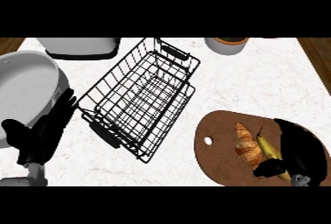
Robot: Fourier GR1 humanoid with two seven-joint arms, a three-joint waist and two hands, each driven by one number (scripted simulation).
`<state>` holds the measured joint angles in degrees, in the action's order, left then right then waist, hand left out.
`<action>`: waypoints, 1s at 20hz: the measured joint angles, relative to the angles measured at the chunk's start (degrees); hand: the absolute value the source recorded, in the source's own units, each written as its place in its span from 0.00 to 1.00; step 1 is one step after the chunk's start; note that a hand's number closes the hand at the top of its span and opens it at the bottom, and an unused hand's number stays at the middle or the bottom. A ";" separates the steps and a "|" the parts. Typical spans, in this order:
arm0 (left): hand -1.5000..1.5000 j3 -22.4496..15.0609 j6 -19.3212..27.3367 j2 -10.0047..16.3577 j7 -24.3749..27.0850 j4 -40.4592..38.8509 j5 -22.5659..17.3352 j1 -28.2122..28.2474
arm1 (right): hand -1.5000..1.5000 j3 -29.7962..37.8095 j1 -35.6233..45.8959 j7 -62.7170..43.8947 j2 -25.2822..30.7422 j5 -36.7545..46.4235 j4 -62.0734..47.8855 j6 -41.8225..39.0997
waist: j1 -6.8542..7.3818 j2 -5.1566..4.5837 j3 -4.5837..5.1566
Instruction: Pick the pear from the cutting board and place it in the tiered basket
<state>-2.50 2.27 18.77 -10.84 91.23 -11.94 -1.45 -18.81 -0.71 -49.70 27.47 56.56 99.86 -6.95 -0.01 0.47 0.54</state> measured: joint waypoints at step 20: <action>0.50 2.15 -0.92 -1.67 -1.24 -0.58 1.30 -1.39 | 1.00 -4.78 -17.52 5.57 0.05 5.49 11.64 3.63 | -0.76 0.30 0.31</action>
<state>-0.35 1.35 17.10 -12.08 90.66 -10.64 -2.83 -23.59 -18.23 -44.13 27.51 62.05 111.50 -3.32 -0.77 0.77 0.85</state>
